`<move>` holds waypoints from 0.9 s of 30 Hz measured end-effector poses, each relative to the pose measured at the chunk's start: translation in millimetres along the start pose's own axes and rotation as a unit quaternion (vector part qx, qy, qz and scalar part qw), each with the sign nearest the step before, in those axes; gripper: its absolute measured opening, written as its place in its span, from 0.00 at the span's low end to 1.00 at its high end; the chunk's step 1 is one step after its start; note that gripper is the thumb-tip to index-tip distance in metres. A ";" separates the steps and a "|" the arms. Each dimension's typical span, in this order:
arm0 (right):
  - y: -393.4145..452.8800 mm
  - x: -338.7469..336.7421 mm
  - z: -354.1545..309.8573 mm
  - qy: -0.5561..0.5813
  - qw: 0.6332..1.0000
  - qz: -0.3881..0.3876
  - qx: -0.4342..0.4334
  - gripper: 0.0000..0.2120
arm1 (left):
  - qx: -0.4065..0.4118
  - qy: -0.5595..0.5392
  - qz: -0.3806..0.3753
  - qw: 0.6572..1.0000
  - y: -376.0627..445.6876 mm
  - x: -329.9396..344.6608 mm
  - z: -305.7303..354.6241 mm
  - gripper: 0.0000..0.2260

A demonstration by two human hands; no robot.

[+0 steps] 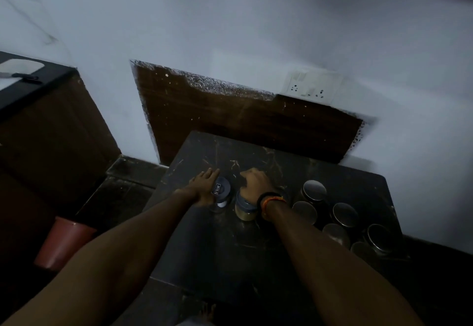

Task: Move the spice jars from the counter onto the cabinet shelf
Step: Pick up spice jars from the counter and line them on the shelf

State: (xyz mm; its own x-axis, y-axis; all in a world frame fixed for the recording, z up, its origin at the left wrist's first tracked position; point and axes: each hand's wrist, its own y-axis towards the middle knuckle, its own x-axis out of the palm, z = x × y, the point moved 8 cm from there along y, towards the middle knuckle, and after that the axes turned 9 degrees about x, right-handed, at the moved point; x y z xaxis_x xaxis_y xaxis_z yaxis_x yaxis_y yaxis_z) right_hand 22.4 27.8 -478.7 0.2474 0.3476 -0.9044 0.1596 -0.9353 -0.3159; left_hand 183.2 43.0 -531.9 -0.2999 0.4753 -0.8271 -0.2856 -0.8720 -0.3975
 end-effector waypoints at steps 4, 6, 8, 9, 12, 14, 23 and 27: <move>4.9 16.3 -3.4 0.020 1.000 0.002 0.009 0.23 | 0.018 -0.005 -0.016 1.000 16.3 10.7 -6.7 0.51; 5.2 22.9 -3.0 0.022 1.000 -0.004 0.017 0.22 | 0.027 0.001 -0.023 0.999 21.6 14.6 -7.5 0.52; 6.7 27.9 -1.8 0.021 1.000 -0.008 0.021 0.22 | 0.033 0.012 -0.027 0.999 26.3 16.7 -8.5 0.52; 7.4 29.5 -0.4 0.022 0.999 -0.006 0.023 0.21 | 0.036 0.016 -0.030 0.999 28.5 18.7 -8.8 0.53; 7.3 28.9 2.6 0.028 0.999 0.009 0.022 0.21 | 0.046 0.034 -0.036 0.998 33.1 23.4 -7.8 0.55; 7.2 27.5 4.0 0.033 0.999 0.018 0.023 0.21 | 0.052 0.045 -0.040 0.997 37.1 26.9 -7.0 0.55; 0.3 19.7 11.8 0.060 0.996 0.061 -0.023 0.18 | 0.056 0.020 0.023 0.998 47.3 22.5 -6.1 0.48; 4.9 7.4 14.4 0.075 0.994 0.068 -0.038 0.19 | 0.035 -0.043 0.072 0.996 40.3 10.7 -9.5 0.46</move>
State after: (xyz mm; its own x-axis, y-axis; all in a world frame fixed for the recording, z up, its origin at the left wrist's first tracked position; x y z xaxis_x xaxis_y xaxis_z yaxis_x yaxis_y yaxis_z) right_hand 11.3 24.8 -491.1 0.4098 0.2304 -0.8826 0.1863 -0.9683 -0.1663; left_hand 177.2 11.8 -560.6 -0.4185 0.3566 -0.8353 -0.2963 -0.9230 -0.2456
